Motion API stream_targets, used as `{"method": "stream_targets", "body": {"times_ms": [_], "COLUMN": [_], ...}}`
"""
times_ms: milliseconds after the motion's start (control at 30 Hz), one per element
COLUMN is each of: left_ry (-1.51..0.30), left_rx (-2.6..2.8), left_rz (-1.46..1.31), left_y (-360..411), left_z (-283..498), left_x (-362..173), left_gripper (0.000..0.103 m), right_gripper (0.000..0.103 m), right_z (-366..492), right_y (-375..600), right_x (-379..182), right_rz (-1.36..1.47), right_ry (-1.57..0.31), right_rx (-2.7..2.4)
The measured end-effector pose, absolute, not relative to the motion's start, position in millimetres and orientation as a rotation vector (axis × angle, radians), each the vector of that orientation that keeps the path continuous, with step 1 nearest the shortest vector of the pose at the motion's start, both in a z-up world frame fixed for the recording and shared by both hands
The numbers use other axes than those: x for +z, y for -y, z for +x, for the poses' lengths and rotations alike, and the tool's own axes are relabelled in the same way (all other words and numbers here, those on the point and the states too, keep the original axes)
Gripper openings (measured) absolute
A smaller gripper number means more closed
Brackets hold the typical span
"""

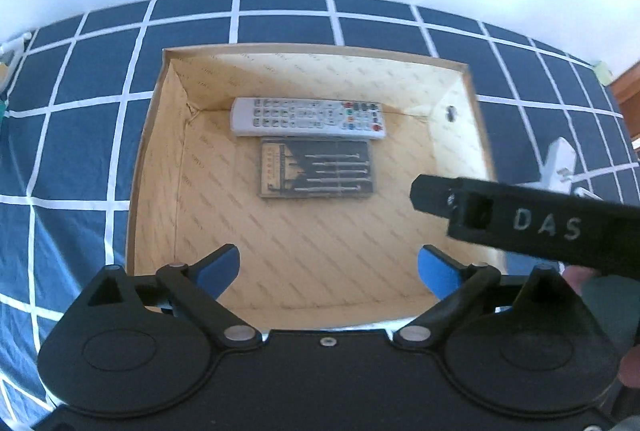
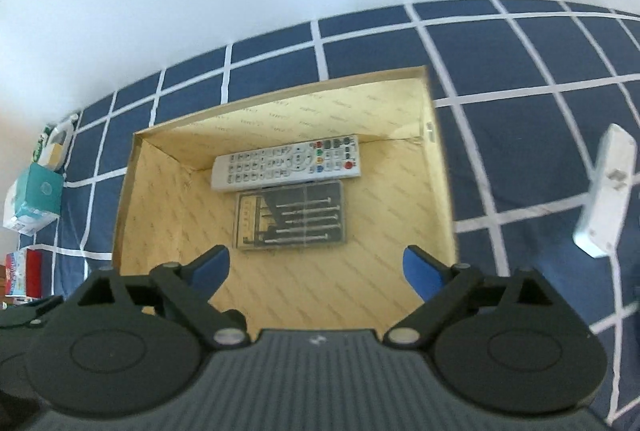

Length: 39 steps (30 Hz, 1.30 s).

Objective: Organize objects
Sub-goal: 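Move the right tool toward the white air-conditioner remote on the bed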

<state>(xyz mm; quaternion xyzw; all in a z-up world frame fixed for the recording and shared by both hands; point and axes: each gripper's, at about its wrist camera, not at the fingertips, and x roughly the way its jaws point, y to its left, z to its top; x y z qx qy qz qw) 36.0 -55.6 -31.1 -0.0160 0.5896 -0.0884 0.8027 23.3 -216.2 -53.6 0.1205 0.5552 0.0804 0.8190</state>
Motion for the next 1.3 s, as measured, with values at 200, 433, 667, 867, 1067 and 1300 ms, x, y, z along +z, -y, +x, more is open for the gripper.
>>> {"method": "stream_targets", "body": {"times_ms": [200,433,667,867,1067,1300], "left_ry": [-1.212,-1.190,-1.186,-1.190,-1.197,-1.201], "left_rx": [-0.208,-0.233,-0.272,-0.302,-0.326,-0.344], "left_rz": [0.003,0.026,0.064,0.082,0.082,0.080], "left_y": [71,91,125,168,220,283], "left_z": [5,-22,-46,-59,-65,-69], "left_x": [-7,7,6,3,-1,-5], "left_gripper": [0.103,0.103,0.103,0.103,0.103,0.103], "right_gripper": [0.103,0.103,0.103,0.103,0.103,0.103], "right_z": [-8,-42,-73,-91,-101,-103], "right_y": [241,272,312,354,409,473], "right_x": [-26,-7,-4,-4,-2,-1], "right_rz": [0.274,0.282,0.314,0.342,0.351,0.344], "right_ry": [-1.124,-1.091,-1.069,-1.061,-1.062,-1.071], "right_rx": [0.161,0.116,0.058,0.019,-0.020,-0.049]}}
